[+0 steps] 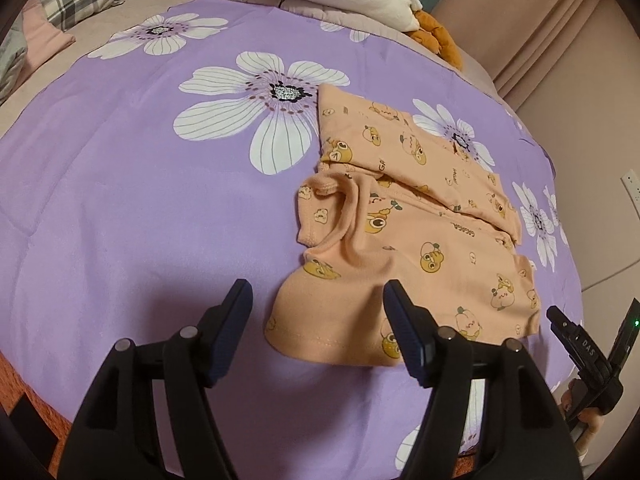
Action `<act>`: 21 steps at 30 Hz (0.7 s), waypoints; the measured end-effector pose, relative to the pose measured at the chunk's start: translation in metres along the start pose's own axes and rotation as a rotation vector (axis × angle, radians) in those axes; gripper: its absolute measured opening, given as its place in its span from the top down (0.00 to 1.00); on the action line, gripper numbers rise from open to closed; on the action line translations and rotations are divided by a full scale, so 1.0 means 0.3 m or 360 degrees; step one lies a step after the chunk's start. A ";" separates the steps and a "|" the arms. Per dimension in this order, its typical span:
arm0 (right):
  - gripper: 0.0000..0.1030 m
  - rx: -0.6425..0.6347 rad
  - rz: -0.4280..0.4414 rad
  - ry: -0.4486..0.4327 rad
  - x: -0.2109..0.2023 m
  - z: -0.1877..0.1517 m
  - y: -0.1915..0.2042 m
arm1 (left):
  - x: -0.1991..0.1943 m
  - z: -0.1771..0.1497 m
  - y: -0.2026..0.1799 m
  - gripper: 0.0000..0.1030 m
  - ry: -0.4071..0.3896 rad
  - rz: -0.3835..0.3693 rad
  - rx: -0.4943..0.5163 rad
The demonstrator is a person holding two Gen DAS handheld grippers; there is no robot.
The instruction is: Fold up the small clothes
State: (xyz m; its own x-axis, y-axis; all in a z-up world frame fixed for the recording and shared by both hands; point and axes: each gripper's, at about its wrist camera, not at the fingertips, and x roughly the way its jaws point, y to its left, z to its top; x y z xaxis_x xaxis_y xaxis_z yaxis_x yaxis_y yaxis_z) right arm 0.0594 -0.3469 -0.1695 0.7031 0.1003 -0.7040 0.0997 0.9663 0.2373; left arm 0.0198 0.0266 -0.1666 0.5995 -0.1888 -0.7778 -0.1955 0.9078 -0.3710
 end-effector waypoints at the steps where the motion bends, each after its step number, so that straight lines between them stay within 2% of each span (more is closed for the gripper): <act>1: 0.43 -0.0005 0.0013 -0.0001 -0.002 -0.004 -0.003 | 0.006 -0.002 0.002 0.34 0.0009 -0.0011 -0.0003; 5: 0.43 -0.0014 0.0106 0.0034 0.015 -0.020 -0.008 | 0.033 -0.016 0.004 0.35 0.0063 -0.0058 -0.0018; 10: 0.47 -0.0073 0.0141 0.0065 0.049 -0.039 0.007 | 0.057 -0.035 0.008 0.38 0.0088 -0.0087 -0.0011; 15: 0.61 -0.0108 0.0099 0.0099 0.088 -0.049 0.012 | 0.071 -0.043 0.016 0.49 0.0110 -0.0151 -0.0036; 17: 0.68 -0.0108 0.0115 0.0093 0.091 -0.052 0.013 | 0.076 -0.053 0.009 0.52 0.0101 -0.0138 -0.0019; 21: 0.86 -0.0116 0.0152 0.0108 0.093 -0.058 0.022 | 0.085 -0.064 -0.009 0.79 0.0106 -0.0115 0.0029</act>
State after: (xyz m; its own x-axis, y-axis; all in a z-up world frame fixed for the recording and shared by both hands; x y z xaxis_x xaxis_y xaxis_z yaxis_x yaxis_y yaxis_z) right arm 0.0675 -0.3335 -0.1994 0.6574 0.2061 -0.7248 -0.0183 0.9660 0.2580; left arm 0.0207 0.0122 -0.1953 0.5586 -0.2778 -0.7815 -0.1394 0.8974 -0.4186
